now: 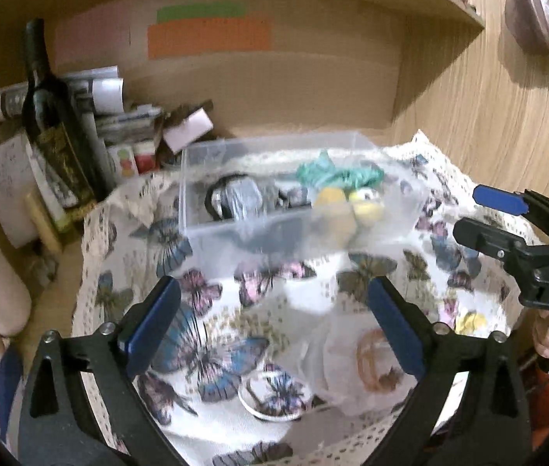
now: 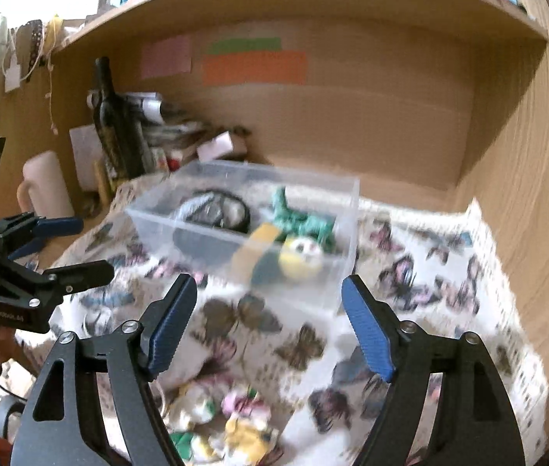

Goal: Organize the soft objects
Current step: 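Grasp the white drawstring pouch with the left tool while the right tool grasps the floral cloth, then lower the pouch into the box with the left tool while the right tool releases the floral cloth inside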

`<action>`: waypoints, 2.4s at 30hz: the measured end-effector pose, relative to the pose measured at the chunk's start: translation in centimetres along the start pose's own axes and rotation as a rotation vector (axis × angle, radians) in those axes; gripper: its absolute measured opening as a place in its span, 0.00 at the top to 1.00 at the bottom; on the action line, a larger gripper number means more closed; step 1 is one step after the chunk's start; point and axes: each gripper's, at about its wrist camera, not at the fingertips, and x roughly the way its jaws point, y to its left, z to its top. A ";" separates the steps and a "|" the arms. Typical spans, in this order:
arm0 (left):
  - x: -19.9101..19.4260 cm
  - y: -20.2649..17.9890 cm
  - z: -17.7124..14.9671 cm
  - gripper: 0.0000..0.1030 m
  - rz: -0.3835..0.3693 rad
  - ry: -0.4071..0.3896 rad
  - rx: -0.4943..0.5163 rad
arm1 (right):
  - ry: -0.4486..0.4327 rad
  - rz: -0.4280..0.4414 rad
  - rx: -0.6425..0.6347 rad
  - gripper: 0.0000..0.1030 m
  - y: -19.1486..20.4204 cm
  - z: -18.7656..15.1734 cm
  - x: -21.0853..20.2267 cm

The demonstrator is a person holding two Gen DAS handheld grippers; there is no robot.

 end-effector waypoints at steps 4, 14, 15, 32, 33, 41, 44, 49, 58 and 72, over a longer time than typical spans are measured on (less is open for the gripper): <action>0.7 -0.5 -1.7 0.05 -0.001 0.036 0.000 | 0.055 0.001 0.019 0.28 0.2 -1.9 0.7; 2.9 -1.4 -4.7 0.05 -0.045 0.142 -0.024 | 0.192 0.029 0.014 0.28 1.3 -6.0 2.7; 3.0 -1.5 -4.8 0.05 -0.048 0.144 -0.026 | 0.201 0.035 0.020 0.28 1.4 -6.2 2.8; 4.1 -3.4 -5.2 0.43 -0.213 0.178 -0.015 | 0.187 0.068 0.036 0.86 0.7 -6.8 1.8; 4.1 -3.5 -5.2 0.50 -0.221 0.176 -0.011 | 0.179 0.061 0.044 0.86 0.6 -6.5 1.7; 3.4 -3.5 -4.6 0.86 -0.223 0.137 -0.010 | 0.112 0.026 0.070 0.86 -0.7 -4.9 0.9; 2.8 -3.0 -4.0 0.95 -0.210 0.115 -0.021 | 0.082 0.018 0.065 0.86 -1.0 -4.1 0.5; 0.9 -2.1 -2.6 0.95 -0.176 0.045 -0.021 | 0.038 0.007 0.049 0.86 -1.0 -2.7 0.4; -1.5 -0.2 1.3 0.95 -0.107 -0.086 -0.036 | -0.051 0.010 0.060 0.86 -1.5 0.4 0.1; -1.2 1.9 6.6 0.95 0.005 -0.230 -0.044 | -0.189 0.018 0.025 0.86 -1.1 7.0 0.4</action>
